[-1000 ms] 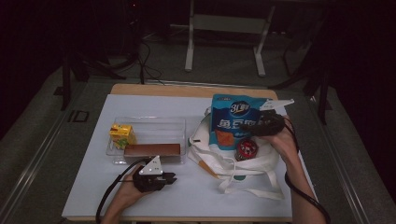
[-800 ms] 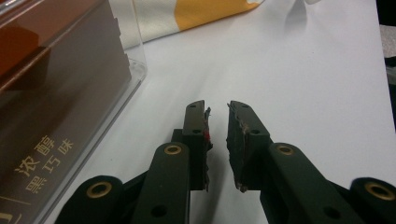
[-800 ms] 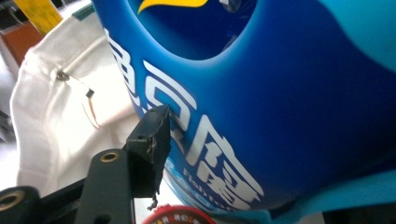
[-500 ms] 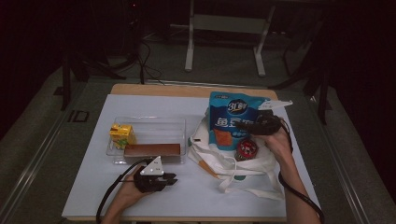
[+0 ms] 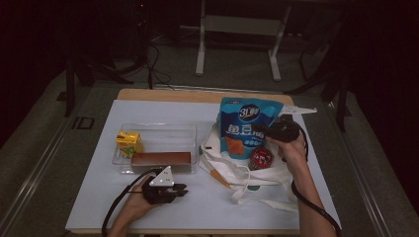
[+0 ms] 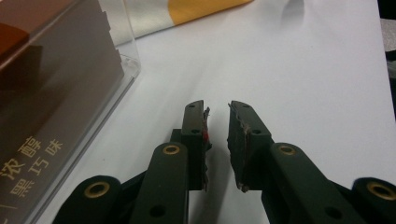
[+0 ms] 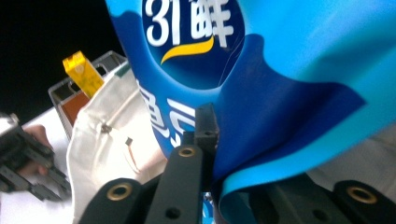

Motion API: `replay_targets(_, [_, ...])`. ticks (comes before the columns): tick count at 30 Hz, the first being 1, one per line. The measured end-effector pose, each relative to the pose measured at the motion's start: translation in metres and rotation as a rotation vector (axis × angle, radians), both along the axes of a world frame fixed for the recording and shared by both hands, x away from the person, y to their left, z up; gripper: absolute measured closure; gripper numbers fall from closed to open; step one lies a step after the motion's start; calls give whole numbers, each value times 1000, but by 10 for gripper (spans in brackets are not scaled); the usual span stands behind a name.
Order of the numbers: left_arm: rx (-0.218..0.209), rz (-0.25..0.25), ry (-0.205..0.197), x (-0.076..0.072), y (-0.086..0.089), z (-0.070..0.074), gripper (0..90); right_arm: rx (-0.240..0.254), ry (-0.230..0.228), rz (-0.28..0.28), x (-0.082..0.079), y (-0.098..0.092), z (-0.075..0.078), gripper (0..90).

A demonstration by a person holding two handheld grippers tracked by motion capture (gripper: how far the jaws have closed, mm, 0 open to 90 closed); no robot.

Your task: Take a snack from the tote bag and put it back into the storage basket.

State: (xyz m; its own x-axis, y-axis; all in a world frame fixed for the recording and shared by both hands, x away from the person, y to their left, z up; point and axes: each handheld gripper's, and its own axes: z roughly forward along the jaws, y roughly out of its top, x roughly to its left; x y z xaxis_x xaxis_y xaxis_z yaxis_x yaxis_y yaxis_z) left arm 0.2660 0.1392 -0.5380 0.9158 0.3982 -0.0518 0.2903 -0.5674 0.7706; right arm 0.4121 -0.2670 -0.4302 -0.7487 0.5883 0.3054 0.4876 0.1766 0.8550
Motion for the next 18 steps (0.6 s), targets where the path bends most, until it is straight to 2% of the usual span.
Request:
replay_targets(3, [1, 1, 1, 0, 0, 0, 766, 14, 12, -9, 0, -1, 0, 875])
replay_targets(4, [1, 1, 0, 0, 0, 0, 764, 32, 30, -24, -1, -2, -1, 892])
replay_targets(9, [1, 2, -1, 0, 0, 0, 764, 76, 60, -60, -1, -4, -3, 900])
replay_targets(14, [1, 5, -4, 0, 1, 0, 764, 89, 71, -92, -3, -1, -1, 900])
replay_targets(18, [-5, 9, -5, 0, 1, -1, 760, 125, 90, -110, -2, -2, -2, 900])
